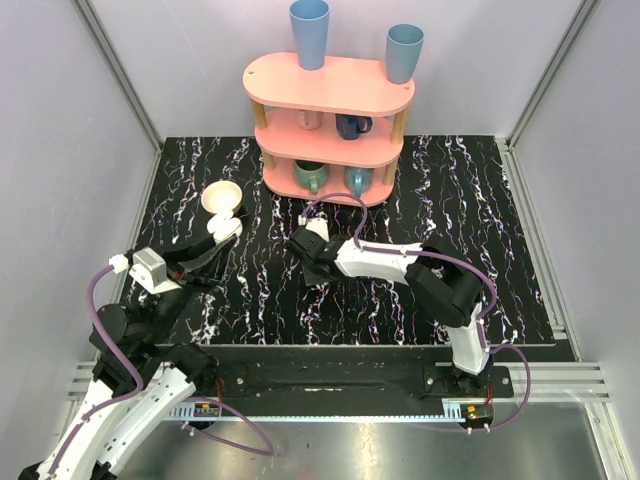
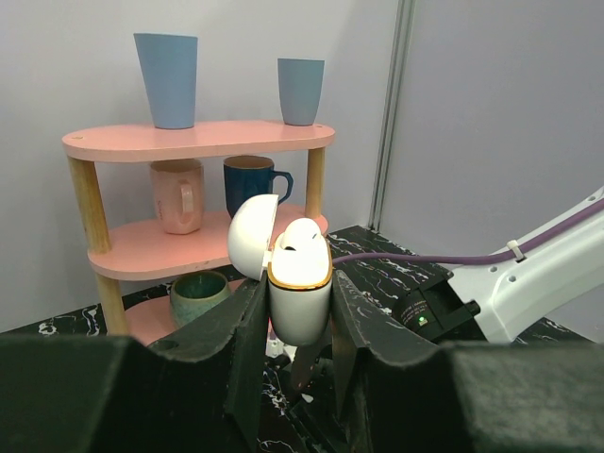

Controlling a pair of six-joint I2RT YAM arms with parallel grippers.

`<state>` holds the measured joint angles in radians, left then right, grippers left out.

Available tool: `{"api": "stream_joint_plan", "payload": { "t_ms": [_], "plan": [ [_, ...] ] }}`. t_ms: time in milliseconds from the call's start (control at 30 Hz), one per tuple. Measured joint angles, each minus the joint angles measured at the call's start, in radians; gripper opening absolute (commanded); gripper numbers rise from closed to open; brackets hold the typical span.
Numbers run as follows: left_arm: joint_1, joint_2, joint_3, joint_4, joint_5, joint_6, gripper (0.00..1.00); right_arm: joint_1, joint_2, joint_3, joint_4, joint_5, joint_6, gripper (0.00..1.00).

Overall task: Insert the wireless bluetooth earbuds into the charging case
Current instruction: Pick up the left earbud from the center of the board.

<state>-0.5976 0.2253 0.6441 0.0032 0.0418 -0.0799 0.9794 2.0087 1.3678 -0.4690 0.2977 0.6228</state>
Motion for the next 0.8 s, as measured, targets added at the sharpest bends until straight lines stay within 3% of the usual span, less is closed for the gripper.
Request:
{"api": "stream_joint_plan", "payload": {
  "t_ms": [167, 800],
  "plan": [
    [0.000, 0.001, 0.000, 0.000, 0.000, 0.000, 0.00, 0.000, 0.000, 0.000, -0.002, 0.002, 0.011, 0.36],
    [0.000, 0.001, 0.000, 0.000, 0.000, -0.001, 0.00, -0.001, 0.000, 0.001, -0.024, 0.031, 0.032, 0.39]
  ]
}}
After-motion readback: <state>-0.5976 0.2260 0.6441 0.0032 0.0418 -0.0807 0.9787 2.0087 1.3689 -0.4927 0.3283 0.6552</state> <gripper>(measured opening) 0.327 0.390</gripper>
